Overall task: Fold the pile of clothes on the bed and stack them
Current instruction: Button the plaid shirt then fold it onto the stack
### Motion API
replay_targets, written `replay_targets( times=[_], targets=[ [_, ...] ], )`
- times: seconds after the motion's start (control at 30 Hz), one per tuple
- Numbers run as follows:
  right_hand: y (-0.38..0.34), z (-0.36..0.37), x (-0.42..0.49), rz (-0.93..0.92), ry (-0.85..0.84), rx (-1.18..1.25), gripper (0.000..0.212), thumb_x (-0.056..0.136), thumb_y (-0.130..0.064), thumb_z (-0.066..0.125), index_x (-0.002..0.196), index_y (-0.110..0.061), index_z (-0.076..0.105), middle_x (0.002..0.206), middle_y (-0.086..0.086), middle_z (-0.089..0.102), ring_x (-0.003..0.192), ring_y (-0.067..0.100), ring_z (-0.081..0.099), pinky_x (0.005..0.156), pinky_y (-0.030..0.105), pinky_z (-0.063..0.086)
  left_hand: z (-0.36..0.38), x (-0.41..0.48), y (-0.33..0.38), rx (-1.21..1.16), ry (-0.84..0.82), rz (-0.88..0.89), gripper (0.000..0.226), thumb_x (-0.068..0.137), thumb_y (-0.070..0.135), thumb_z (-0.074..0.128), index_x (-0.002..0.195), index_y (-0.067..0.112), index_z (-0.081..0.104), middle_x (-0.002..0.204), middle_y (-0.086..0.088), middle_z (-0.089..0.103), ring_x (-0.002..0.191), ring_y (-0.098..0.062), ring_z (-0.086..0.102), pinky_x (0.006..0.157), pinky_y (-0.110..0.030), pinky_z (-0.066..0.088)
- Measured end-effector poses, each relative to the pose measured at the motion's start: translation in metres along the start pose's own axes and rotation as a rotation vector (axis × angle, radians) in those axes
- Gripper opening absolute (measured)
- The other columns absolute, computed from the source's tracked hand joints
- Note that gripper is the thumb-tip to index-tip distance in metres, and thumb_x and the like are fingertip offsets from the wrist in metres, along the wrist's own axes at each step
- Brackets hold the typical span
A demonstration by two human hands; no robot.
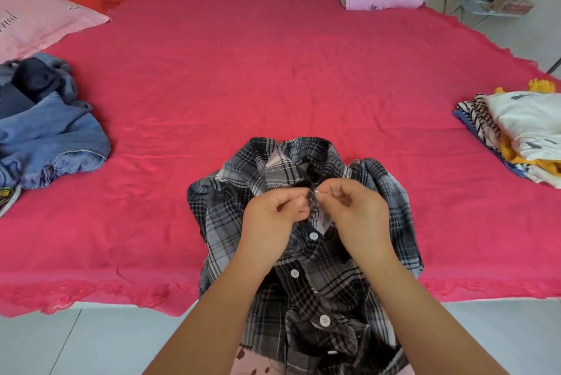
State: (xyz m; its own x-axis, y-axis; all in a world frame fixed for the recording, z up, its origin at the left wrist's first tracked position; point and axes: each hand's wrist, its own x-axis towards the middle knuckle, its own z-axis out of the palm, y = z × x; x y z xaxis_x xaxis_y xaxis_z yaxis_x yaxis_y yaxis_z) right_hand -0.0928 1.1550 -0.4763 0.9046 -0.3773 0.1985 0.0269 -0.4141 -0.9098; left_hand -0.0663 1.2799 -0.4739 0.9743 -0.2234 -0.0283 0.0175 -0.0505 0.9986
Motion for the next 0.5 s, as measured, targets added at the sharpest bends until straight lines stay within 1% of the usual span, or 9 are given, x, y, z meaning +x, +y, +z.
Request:
replay_targets(
  times=[0.07,0.17,0.27,0.33,0.43,0.5],
  targets=[
    [-0.001,0.0,0.0,0.02,-0.011,0.035,0.022,0.083,-0.005,0.066,0.074,-0.025,0.066,0.067,-0.008,0.066,0.057,0.003,0.059,0.063,0.019,0.05,-0.001,0.002,0.001,0.022,0.001,0.008,0.029,0.089,0.002,0.057,0.083,0.03,0.065,0.077,0.004,0.069,0.07,-0.003,0.069,0.073,-0.016,0.055],
    [-0.001,0.0,0.001,0.06,-0.03,0.096,0.022,0.082,-0.002,0.065,0.073,-0.023,0.067,0.065,-0.007,0.065,0.058,0.003,0.058,0.06,0.017,0.05,0.001,0.008,0.002,0.005,0.01,-0.023,0.025,0.086,0.004,0.063,0.078,0.028,0.066,0.072,0.003,0.07,0.068,-0.008,0.069,0.075,-0.022,0.057],
    [0.0,-0.002,0.003,0.097,-0.036,0.158,0.023,0.082,-0.001,0.065,0.072,-0.021,0.067,0.061,-0.006,0.065,0.056,0.009,0.058,0.057,0.026,0.052,0.002,0.013,0.002,-0.007,-0.004,-0.061,0.022,0.084,0.005,0.066,0.074,0.026,0.067,0.067,0.003,0.07,0.066,-0.01,0.069,0.074,-0.022,0.057],
    [0.0,-0.001,0.004,0.13,-0.046,0.181,0.025,0.082,0.0,0.064,0.072,-0.022,0.067,0.06,-0.006,0.066,0.055,0.01,0.058,0.057,0.028,0.052,0.001,0.016,0.002,-0.008,-0.008,-0.074,0.021,0.083,0.005,0.067,0.073,0.023,0.068,0.064,0.003,0.069,0.065,-0.01,0.069,0.072,-0.021,0.057],
    [-0.001,-0.001,0.004,0.181,-0.058,0.217,0.026,0.085,0.001,0.061,0.074,-0.022,0.066,0.061,-0.007,0.067,0.055,0.002,0.061,0.057,0.023,0.052,0.0,0.017,0.002,0.036,-0.015,-0.051,0.017,0.083,0.005,0.067,0.074,0.019,0.068,0.067,-0.001,0.069,0.062,-0.006,0.067,0.066,-0.015,0.055],
    [-0.002,-0.001,0.004,0.193,-0.067,0.22,0.021,0.086,-0.005,0.062,0.077,-0.023,0.067,0.065,-0.004,0.068,0.059,0.007,0.064,0.061,0.026,0.054,0.001,0.017,0.002,0.11,0.001,0.003,0.016,0.083,0.007,0.067,0.075,0.021,0.068,0.068,0.0,0.069,0.06,-0.003,0.066,0.064,-0.012,0.053]
  ],
)
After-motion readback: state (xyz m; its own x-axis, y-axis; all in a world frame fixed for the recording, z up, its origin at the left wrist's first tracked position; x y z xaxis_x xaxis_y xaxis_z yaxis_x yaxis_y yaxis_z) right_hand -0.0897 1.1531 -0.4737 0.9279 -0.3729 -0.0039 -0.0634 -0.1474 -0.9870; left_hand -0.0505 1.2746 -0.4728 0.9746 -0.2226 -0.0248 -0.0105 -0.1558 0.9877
